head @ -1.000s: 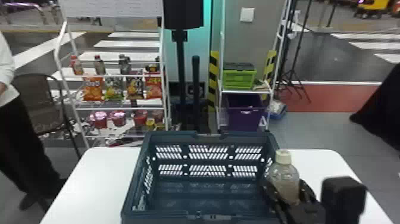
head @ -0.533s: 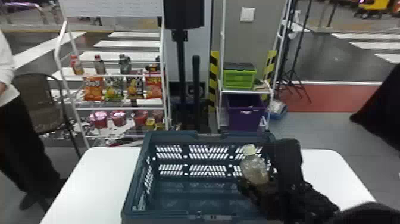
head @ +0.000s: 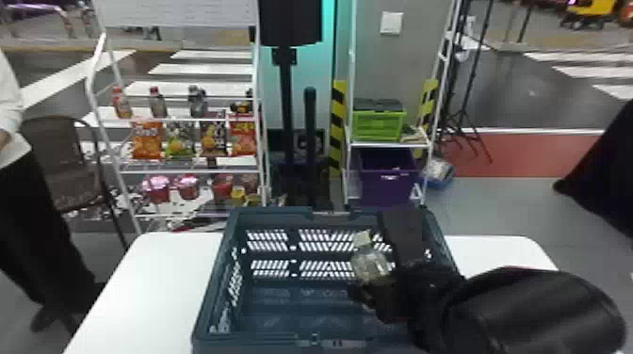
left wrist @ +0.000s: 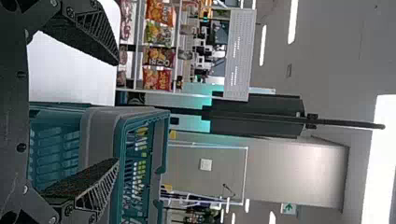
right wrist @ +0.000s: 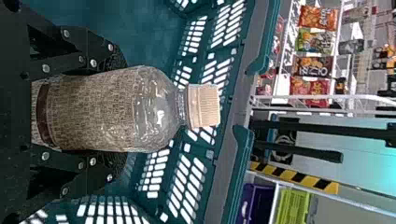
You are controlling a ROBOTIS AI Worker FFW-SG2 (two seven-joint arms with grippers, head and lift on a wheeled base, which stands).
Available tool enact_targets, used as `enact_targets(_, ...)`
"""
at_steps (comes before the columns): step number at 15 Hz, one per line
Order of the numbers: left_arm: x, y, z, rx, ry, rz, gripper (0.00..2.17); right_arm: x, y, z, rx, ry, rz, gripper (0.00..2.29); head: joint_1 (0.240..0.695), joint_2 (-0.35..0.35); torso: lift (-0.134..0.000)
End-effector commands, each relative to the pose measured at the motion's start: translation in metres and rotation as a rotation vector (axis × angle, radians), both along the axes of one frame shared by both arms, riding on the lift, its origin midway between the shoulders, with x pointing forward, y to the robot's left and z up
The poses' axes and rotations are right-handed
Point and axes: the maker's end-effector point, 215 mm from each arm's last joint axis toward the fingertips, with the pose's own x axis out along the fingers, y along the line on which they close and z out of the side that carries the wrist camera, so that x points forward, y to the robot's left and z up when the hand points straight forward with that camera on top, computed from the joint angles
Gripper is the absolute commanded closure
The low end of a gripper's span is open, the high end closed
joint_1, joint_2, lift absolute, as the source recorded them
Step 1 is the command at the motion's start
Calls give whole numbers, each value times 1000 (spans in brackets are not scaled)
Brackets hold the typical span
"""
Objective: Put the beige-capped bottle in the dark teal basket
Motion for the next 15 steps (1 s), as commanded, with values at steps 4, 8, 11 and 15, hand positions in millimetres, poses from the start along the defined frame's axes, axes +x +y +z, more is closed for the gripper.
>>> enact_targets(4, 1, 2, -1, 1, -1, 3, 154, 7, 15, -38, -19, 100, 13, 2071, 499, 0, 0)
enact_targets(8, 1, 4, -2, 1, 0, 6, 154, 9, 10, -60, -39, 154, 9, 2064, 499, 0, 0)
enact_targets(11, 1, 5, -2, -1, -2, 8, 154, 11, 8, -67, -42, 164, 4, 1902, 499, 0, 0)
enact_targets(15, 2, 5, -2, -2, -2, 7, 154, 9, 14, -66, -12, 171, 11, 329, 499, 0, 0)
